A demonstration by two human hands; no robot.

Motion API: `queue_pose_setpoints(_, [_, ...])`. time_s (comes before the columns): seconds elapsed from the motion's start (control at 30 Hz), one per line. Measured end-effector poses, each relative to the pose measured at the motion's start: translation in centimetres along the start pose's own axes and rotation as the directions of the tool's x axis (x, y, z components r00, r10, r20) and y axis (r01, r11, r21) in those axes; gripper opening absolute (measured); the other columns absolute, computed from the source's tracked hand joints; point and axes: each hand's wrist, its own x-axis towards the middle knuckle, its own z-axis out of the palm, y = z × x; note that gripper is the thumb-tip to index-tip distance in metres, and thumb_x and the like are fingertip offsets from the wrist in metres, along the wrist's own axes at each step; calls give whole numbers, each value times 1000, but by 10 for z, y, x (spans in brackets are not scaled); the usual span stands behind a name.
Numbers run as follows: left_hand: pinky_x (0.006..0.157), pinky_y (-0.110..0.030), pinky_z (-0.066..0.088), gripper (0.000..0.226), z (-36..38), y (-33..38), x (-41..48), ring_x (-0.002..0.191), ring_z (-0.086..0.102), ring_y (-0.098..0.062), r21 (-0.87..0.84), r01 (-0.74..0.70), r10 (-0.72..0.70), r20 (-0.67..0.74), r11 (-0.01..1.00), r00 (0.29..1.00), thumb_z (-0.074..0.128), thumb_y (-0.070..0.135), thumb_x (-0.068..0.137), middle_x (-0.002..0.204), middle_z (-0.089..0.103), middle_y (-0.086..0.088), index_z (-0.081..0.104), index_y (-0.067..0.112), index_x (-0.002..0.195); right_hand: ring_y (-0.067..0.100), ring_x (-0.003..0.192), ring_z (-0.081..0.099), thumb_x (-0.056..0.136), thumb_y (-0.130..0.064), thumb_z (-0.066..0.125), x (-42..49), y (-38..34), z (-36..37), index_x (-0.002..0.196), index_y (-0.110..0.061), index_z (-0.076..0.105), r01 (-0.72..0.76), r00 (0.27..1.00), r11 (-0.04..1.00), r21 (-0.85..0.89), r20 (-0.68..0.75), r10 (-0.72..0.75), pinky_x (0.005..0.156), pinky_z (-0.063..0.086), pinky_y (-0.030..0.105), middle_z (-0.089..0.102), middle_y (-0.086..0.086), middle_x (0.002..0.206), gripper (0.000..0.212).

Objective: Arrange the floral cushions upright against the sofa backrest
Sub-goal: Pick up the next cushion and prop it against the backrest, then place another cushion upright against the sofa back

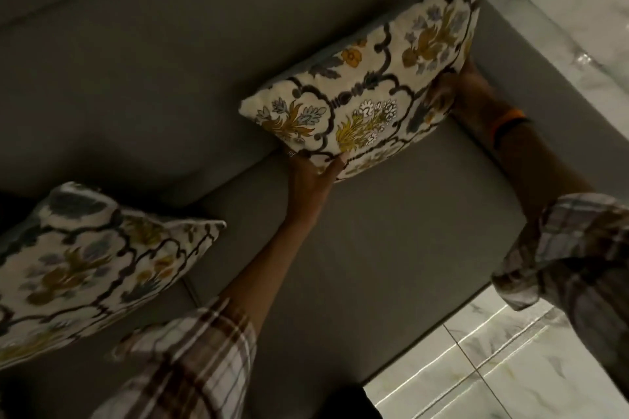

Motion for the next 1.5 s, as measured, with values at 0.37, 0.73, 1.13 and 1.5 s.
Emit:
queue_pose_setpoints(0.37, [117,-44,40,105,32,-54,46,140,44,-22,69,94,-89,-70,993,994,65,75,75,151,45,-11,32,9,150,22,141,52,90,-65,56,34,60,27,164,-12,20,-24,966,996,89,-255,46,119,44,38,45,9,158,98])
queue_pose_setpoints(0.73, [109,-65,36,85,-87,-93,-94,146,32,-38,818,-141,-35,193,558,981,53,52,93,160,32,-17,18,11,158,41,155,30,92,-67,52,-181,140,234,157,-9,39,-42,949,716,-697,-253,-190,126,22,60,35,21,165,89])
queue_pose_setpoints(1.13, [105,-63,41,63,-401,-198,-346,138,46,-40,884,15,-101,36,466,994,50,36,90,150,48,-19,36,11,146,42,147,43,84,-63,54,-429,141,569,148,-10,50,330,940,612,-718,308,-145,121,29,63,49,20,156,83])
queue_pose_setpoints(1.5, [120,-62,22,93,-738,-308,-526,146,26,-43,301,766,-442,-674,567,592,57,56,83,160,25,-22,21,10,156,31,161,19,88,-66,68,-580,151,860,168,-21,8,-153,852,869,-470,382,357,128,25,57,14,6,176,110])
